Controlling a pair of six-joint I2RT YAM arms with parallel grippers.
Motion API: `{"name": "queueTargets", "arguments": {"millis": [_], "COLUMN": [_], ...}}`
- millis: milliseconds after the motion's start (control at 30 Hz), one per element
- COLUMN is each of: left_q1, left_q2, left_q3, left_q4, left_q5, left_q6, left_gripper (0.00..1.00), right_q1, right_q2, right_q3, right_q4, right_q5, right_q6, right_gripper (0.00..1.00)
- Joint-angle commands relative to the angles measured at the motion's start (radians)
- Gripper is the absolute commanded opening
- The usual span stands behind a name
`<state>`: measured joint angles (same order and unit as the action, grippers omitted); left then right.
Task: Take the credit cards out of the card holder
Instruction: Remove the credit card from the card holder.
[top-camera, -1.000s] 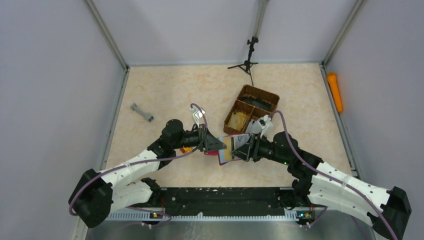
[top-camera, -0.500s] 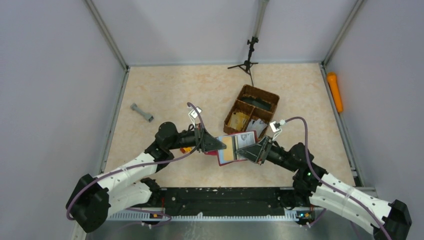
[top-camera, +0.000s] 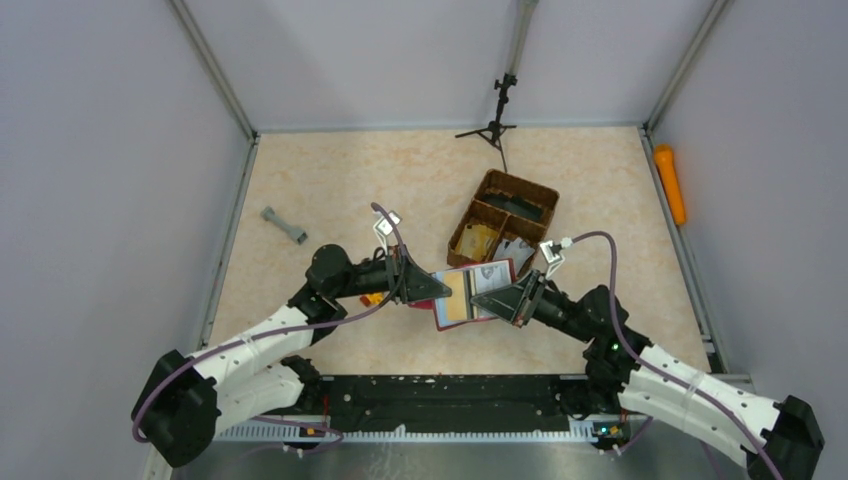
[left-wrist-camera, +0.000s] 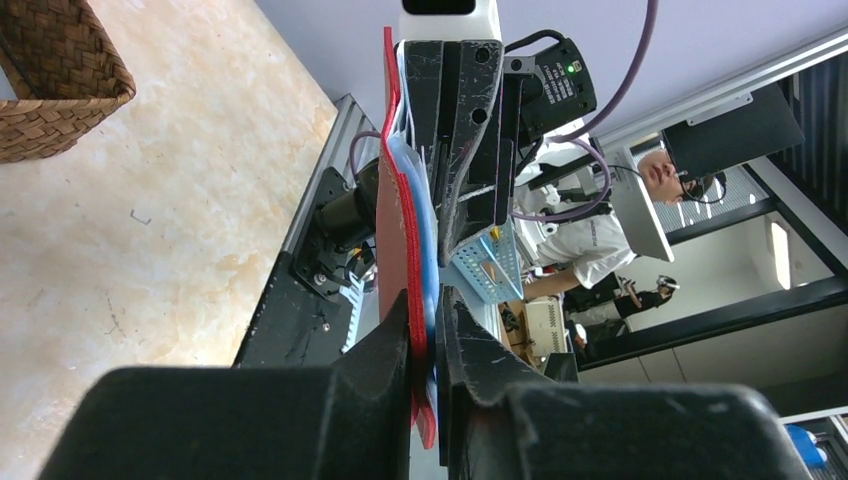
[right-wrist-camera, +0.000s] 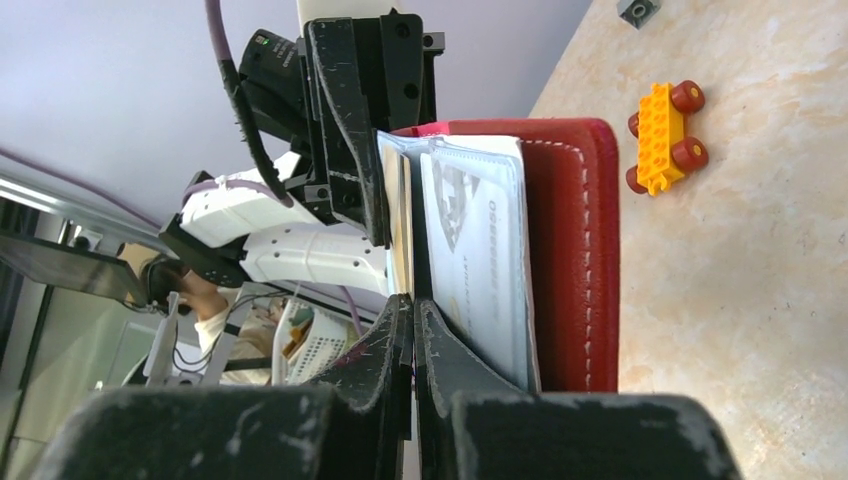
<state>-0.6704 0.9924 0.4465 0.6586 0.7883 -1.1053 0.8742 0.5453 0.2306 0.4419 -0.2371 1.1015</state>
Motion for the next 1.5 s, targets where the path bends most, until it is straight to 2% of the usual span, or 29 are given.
{"name": "queueTargets", "arguments": {"millis": [0, 67, 133, 200, 300, 500, 567, 700, 933, 1233, 1467], "left_q1": [-0.005, 0.0, 0.005, 0.018, 0.046, 0.088, 0.099, 0.114, 0.129, 0.141, 0.146], "left_q2": [-0.034, -0.056, -0.07, -0.079, -0.091, -0.114, -0.139, -0.203, -0.224, -0.268, -0.297], "left_q3": [-0.003, -0.003, -0.005, -0.007, -0.022, -0.039, -0.024, 0.055, 0.169, 0.18, 0.183], "left_q4": [0.009, -0.028, -0.051, -0.065, -0.079, -0.121, -0.228, -0.57, -0.896, -0.963, -1.001], "left_q5": [-0.013, -0.029, -0.035, -0.037, -0.053, -0.067, -0.105, -0.292, -0.499, -0.517, -0.516], "left_q6": [0.026, 0.044, 0.053, 0.055, 0.039, 0.041, 0.088, 0.241, 0.346, 0.389, 0.411], "left_gripper": [0.16, 0.19, 0.18, 0.14, 0.01, 0.0, 0.0, 0.0, 0.0, 0.0, 0.0], "right_q1": [-0.004, -0.004, -0.004, -0.004, -0.004, -0.004, -0.004, -0.004, -0.004, -0.012, -0.106], "right_q2": [-0.033, -0.075, -0.118, -0.146, -0.176, -0.204, -0.215, -0.222, -0.111, 0.215, 0.419], "right_q3": [0.04, 0.042, 0.051, 0.058, 0.07, 0.128, 0.148, 0.164, 0.154, 0.234, 0.275], "right_q4": [0.011, -0.055, -0.14, -0.199, -0.252, -0.395, -0.452, -0.528, -0.427, -0.301, -0.165], "right_q5": [0.026, 0.068, 0.115, 0.144, 0.168, 0.231, 0.293, 0.431, 0.599, 0.804, 0.722], "right_q6": [-0.016, -0.025, -0.04, -0.054, -0.07, -0.126, -0.139, -0.129, -0.115, -0.137, -0.124], "right_gripper": [0.0, 0.0, 0.0, 0.0, 0.0, 0.0, 0.0, 0.0, 0.0, 0.0, 0.0]}}
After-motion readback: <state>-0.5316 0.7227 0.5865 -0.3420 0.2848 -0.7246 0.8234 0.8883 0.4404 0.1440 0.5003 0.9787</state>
